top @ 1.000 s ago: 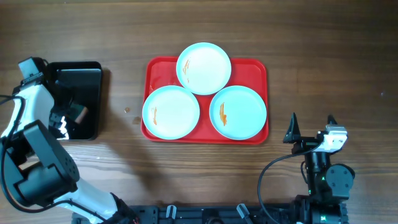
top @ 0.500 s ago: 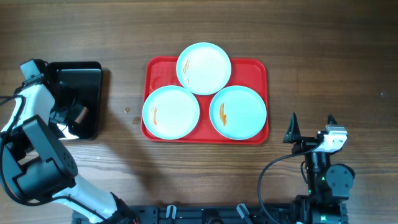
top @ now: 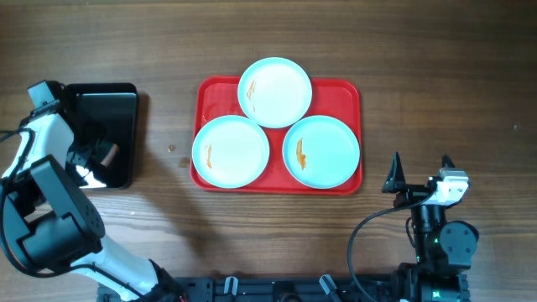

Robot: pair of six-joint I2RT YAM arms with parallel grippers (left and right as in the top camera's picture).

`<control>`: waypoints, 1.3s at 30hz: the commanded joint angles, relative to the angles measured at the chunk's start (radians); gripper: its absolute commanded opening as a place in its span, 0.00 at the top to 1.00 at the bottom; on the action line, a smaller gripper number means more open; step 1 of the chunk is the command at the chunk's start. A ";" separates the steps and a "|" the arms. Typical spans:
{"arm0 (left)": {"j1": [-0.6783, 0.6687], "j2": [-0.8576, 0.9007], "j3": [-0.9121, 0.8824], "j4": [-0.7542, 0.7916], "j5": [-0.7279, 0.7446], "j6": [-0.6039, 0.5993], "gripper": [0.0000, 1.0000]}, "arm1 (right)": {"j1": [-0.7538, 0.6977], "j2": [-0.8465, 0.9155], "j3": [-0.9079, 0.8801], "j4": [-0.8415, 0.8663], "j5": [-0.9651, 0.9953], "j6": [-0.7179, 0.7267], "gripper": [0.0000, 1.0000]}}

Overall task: Clean dirty plates on tray and stack at the side
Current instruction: 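Rub the held sponge in the soap inside the black tray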

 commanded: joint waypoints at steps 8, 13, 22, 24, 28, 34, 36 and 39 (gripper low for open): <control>-0.003 0.012 -0.027 0.005 -0.017 0.005 0.37 | -0.005 -0.003 -0.006 0.006 -0.016 0.008 0.00; -0.003 0.012 -0.029 0.005 -0.018 0.005 0.37 | -0.005 -0.003 -0.006 0.006 -0.016 0.008 0.00; -0.003 0.012 -0.046 0.027 -0.018 0.005 0.46 | -0.005 -0.003 -0.006 0.006 -0.016 0.008 0.00; -0.003 0.012 -0.046 0.027 -0.018 0.005 0.46 | -0.005 -0.003 -0.006 0.006 -0.016 0.008 0.00; -0.003 0.012 -0.046 0.028 -0.018 0.005 0.63 | -0.005 -0.003 -0.006 0.006 -0.016 0.008 0.00; -0.003 0.011 -0.046 0.027 -0.018 0.005 0.93 | -0.005 -0.003 -0.006 0.006 -0.016 0.008 0.00; -0.003 0.003 -0.046 0.027 -0.012 0.004 0.96 | -0.005 -0.003 -0.006 0.006 -0.016 0.008 0.00; -0.003 -0.028 -0.046 0.027 0.038 0.005 0.96 | -0.005 -0.003 -0.006 0.006 -0.016 0.007 0.00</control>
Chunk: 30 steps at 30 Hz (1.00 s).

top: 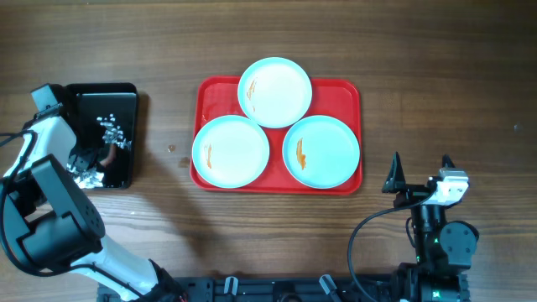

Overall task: Clean dirty plates on tray and stack at the side
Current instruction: 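Rub the held sponge in the soap inside the black tray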

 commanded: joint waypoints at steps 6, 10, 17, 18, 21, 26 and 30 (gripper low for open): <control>-0.003 -0.141 -0.013 0.005 0.109 -0.002 0.96 | -0.005 -0.003 -0.006 0.006 -0.016 0.008 0.00; -0.003 -0.200 -0.013 0.005 0.119 -0.002 0.96 | -0.005 -0.003 -0.006 0.006 -0.016 0.007 0.00; -0.016 -0.211 -0.016 0.009 0.122 -0.002 0.96 | -0.005 -0.003 -0.006 0.006 -0.016 0.008 0.00; -0.020 -0.206 -0.022 0.012 0.106 -0.002 0.96 | -0.005 -0.003 -0.006 0.006 -0.016 0.008 0.00; -0.031 -0.189 -0.035 0.019 0.042 -0.002 0.96 | -0.005 -0.003 -0.006 0.006 -0.016 0.008 0.01; -0.037 -0.131 -0.039 0.024 -0.005 -0.002 0.96 | -0.005 -0.003 -0.006 0.006 -0.016 0.008 0.00; -0.037 -0.053 -0.039 0.032 -0.005 -0.002 0.96 | -0.005 -0.003 -0.006 0.006 -0.016 0.008 0.00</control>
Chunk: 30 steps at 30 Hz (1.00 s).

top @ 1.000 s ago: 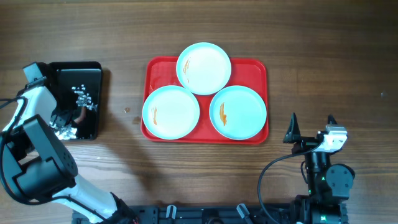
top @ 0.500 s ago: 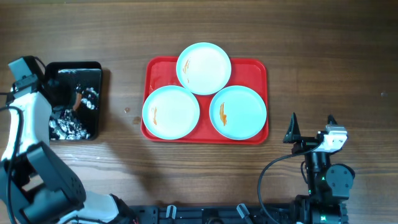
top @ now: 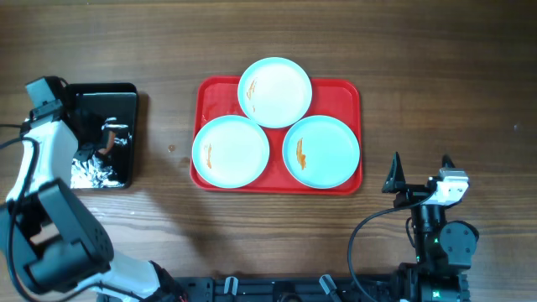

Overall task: Clean dirty plates on tray and stack at the side
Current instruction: 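Rub the held sponge in the soap inside the black tray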

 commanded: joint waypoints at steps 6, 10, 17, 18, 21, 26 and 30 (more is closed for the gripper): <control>-0.004 0.085 -0.012 0.016 -0.027 -0.002 0.96 | -0.005 -0.003 -0.006 0.006 -0.016 0.007 0.00; -0.004 0.048 -0.012 0.018 0.006 -0.002 0.96 | -0.005 -0.003 -0.006 0.006 -0.016 0.007 0.00; -0.004 -0.061 -0.012 0.043 0.237 -0.002 0.96 | -0.005 -0.003 -0.006 0.006 -0.016 0.007 0.00; -0.005 -0.076 -0.012 0.043 0.236 -0.002 0.96 | -0.005 -0.003 -0.006 0.006 -0.016 0.007 0.00; -0.005 -0.114 -0.012 0.040 0.236 -0.002 0.96 | -0.005 -0.003 -0.006 0.006 -0.016 0.007 0.00; -0.005 -0.126 -0.012 0.037 0.168 0.068 0.96 | -0.005 -0.003 -0.006 0.006 -0.016 0.007 0.00; -0.004 -0.117 -0.012 0.036 0.127 0.134 0.96 | -0.005 -0.003 -0.006 0.006 -0.016 0.008 0.00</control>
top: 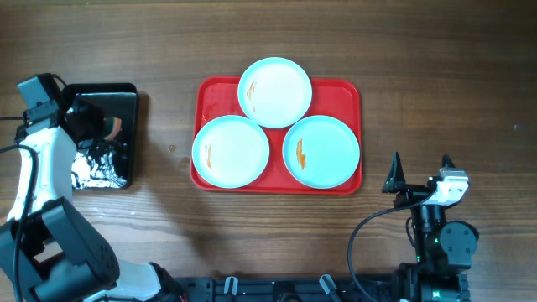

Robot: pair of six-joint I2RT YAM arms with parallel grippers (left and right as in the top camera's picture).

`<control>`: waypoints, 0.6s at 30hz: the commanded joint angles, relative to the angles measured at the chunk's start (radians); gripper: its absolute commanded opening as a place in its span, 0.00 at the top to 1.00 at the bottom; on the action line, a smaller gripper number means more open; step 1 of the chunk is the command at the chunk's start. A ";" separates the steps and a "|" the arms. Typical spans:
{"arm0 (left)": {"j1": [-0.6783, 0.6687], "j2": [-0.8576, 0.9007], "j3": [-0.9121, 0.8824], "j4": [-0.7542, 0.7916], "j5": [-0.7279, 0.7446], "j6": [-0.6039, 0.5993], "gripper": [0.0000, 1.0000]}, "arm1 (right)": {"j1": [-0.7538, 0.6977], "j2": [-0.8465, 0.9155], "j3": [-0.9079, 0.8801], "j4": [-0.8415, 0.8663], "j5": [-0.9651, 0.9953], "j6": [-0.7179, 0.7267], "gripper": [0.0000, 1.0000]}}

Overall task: Clean dirty plates on tray and stack at the side
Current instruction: 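Rub the held sponge in the soap inside the black tray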

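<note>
Three pale blue plates lie on the red tray (351,94): the back plate (274,91), the front-left plate (231,151) and the front-right plate (321,151), each streaked with orange. My left gripper (102,131) hangs over the black basin (126,91) at the far left. It looks shut on a small brown sponge (112,127), though its dark fingers are hard to make out against the basin. My right gripper (419,170) stands open and empty near the front right, apart from the tray.
White foam or wet glints (88,168) show in the basin's near half. A small speck (171,148) lies on the wooden table between basin and tray. The right arm's base and cables sit at the front edge.
My left gripper and the brown sponge have moved a little toward the far end of the basin. The white glints have spread in the near half. Plates, tray and right arm are unchanged.
My left gripper was low in the near part of the basin with the brown sponge at its tip. White glints then appeared in the basin. Gripper and sponge have since shifted, moment by moment, toward the basin's far half. The plates have stayed untouched on the tray.
</note>
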 commanded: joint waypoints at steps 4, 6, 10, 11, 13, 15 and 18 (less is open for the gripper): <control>-0.003 0.006 0.000 0.004 -0.048 0.082 0.96 | -0.005 -0.003 -0.006 0.006 -0.016 0.008 0.01; -0.004 0.014 0.000 0.004 -0.047 0.082 0.96 | -0.005 -0.003 -0.006 0.006 -0.016 0.008 0.00; -0.003 0.019 0.000 0.004 -0.047 0.083 0.96 | -0.005 -0.003 -0.006 0.006 -0.016 0.008 0.00; -0.002 0.019 0.000 0.004 -0.047 0.082 0.96 | -0.005 -0.003 -0.006 0.006 -0.016 0.008 0.00; -0.002 0.019 0.000 0.003 -0.039 0.082 0.96 | -0.005 -0.003 -0.006 0.006 -0.016 0.008 0.00; -0.002 0.015 0.000 0.002 0.006 0.082 0.96 | -0.005 -0.003 -0.006 0.006 -0.016 0.008 0.00; -0.002 -0.016 0.000 0.003 0.123 0.082 0.96 | -0.005 -0.003 -0.006 0.006 -0.016 0.008 0.00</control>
